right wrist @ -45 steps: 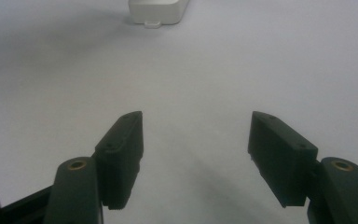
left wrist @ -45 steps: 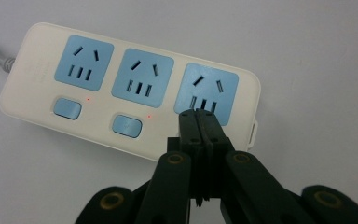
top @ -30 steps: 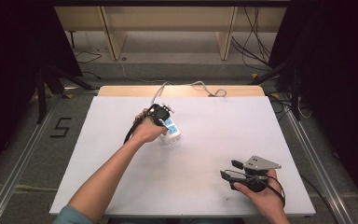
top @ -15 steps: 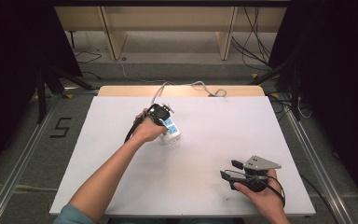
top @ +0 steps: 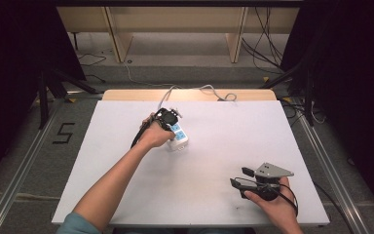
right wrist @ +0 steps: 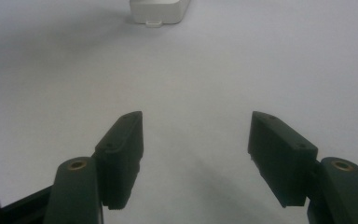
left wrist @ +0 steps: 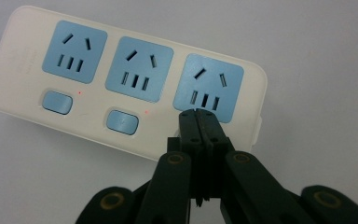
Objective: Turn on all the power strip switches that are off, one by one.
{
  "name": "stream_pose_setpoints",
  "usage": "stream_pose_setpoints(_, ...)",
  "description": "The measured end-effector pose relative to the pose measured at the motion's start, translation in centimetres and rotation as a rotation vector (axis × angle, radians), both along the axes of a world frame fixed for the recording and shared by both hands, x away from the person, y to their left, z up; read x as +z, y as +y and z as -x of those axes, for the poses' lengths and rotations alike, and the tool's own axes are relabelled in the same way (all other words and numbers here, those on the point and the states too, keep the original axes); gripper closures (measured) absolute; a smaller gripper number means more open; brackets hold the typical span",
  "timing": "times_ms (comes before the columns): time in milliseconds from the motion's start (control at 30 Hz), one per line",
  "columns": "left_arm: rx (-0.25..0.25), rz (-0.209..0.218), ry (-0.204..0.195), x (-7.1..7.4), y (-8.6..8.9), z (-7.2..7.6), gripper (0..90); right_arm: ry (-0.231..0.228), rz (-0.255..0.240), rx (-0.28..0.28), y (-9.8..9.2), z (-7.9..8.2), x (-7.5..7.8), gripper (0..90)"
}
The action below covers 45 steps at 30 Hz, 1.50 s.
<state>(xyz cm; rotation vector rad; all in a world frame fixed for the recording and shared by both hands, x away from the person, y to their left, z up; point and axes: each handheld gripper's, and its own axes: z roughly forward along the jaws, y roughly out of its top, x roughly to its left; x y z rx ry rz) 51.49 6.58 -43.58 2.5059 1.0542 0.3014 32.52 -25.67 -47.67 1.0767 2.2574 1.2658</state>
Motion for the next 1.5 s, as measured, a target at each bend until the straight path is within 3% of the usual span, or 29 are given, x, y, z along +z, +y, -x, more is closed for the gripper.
stream_pose_setpoints(300, -0.017, -0.039, 0.001, 0.1, -0.3, 0.0, 89.9, 0.0, 0.0, -0.002, 0.0, 0.0, 0.0, 36.7)
stream_pose_setpoints(867, -0.015, -0.052, 0.011, 0.0, -0.5, -0.2, 89.9, -0.001, 0.004, 0.002, 0.1, 0.0, 0.0, 36.7)
stream_pose_setpoints(1067, -0.018, -0.102, 0.009, 0.0, -1.2, 0.0, 90.0, 0.0, 0.004, 0.004, 0.1, 0.1, 0.0, 36.7)
stream_pose_setpoints(1100, -0.023, -0.088, 0.024, 0.0, -1.3, 0.1, 90.0, -0.001, 0.004, 0.005, 0.1, 0.1, 0.0, 36.7)
stream_pose_setpoints(1200, -0.066, -0.09, -0.012, -0.1, -1.2, 0.4, 90.0, -0.003, 0.004, 0.005, 0.1, 0.1, 0.1, 36.7)
stream_pose_setpoints(1267, -0.046, -0.033, -0.035, 0.0, -0.6, 0.8, 89.8, -0.001, 0.003, 0.003, 0.0, 0.1, 0.1, 36.7)
stream_pose_setpoints(1333, -0.029, 0.033, -0.111, 0.5, 0.3, 1.7, 88.6, -0.004, -0.002, 0.001, -0.1, 0.0, 0.0, 36.7)
stream_pose_setpoints(1367, -0.025, 0.092, -0.152, 0.8, 0.7, 2.3, 71.3, -0.001, -0.002, -0.002, -0.1, 0.0, 0.0, 36.7)
stream_pose_setpoints(1500, -0.06, 0.255, -0.28, 2.3, 3.1, 6.0, 54.8, 0.001, 0.0, -0.002, -0.2, -0.1, 0.0, 36.7)
